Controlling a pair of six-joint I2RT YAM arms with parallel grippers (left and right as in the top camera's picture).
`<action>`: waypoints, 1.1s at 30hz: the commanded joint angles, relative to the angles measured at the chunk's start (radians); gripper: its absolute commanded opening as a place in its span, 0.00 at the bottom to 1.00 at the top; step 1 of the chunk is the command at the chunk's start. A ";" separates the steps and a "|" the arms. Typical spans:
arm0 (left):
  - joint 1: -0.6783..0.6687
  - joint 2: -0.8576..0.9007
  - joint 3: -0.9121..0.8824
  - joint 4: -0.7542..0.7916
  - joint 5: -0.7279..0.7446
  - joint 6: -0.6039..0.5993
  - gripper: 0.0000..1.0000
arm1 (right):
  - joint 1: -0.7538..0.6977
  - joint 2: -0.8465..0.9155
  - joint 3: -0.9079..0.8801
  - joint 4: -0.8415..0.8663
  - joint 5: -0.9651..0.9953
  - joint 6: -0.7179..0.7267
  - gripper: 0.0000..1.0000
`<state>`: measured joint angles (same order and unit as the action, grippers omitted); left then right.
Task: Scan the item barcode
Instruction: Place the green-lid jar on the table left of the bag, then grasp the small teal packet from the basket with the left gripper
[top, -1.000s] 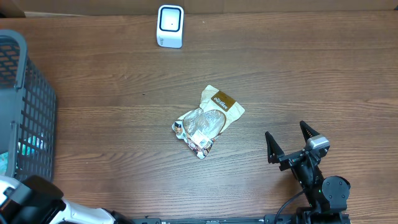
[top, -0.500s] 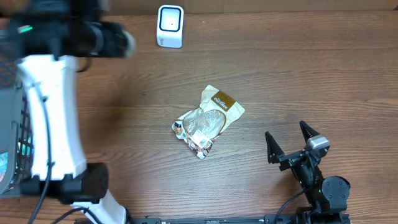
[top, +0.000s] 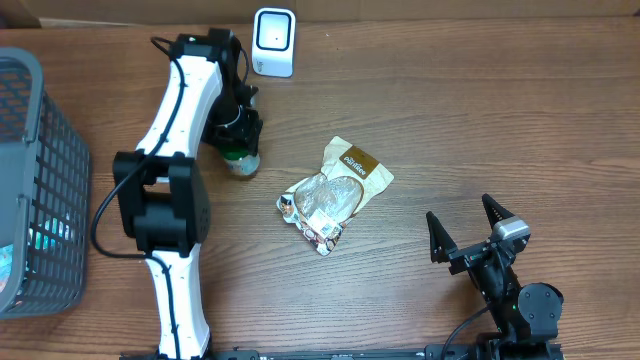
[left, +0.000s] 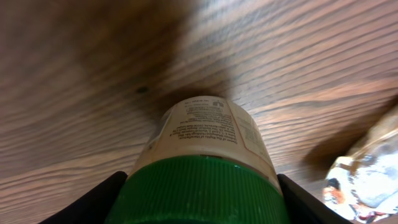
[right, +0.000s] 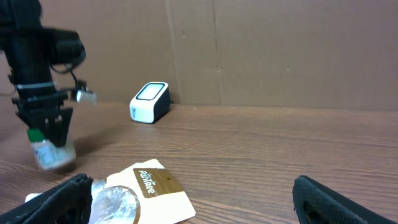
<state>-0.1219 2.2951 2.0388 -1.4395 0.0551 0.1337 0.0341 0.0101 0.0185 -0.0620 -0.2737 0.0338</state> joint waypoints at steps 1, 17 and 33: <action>0.003 0.050 0.004 -0.015 -0.002 -0.009 0.49 | -0.002 -0.007 -0.011 0.006 -0.001 0.004 1.00; 0.014 -0.211 0.374 -0.107 -0.108 -0.237 0.99 | -0.002 -0.007 -0.011 0.006 -0.001 0.004 1.00; 0.873 -0.468 0.333 -0.136 -0.185 -0.591 0.93 | -0.002 -0.007 -0.011 0.005 -0.001 0.004 1.00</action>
<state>0.6960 1.7866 2.4092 -1.5616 -0.1333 -0.4168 0.0341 0.0101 0.0185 -0.0624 -0.2741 0.0334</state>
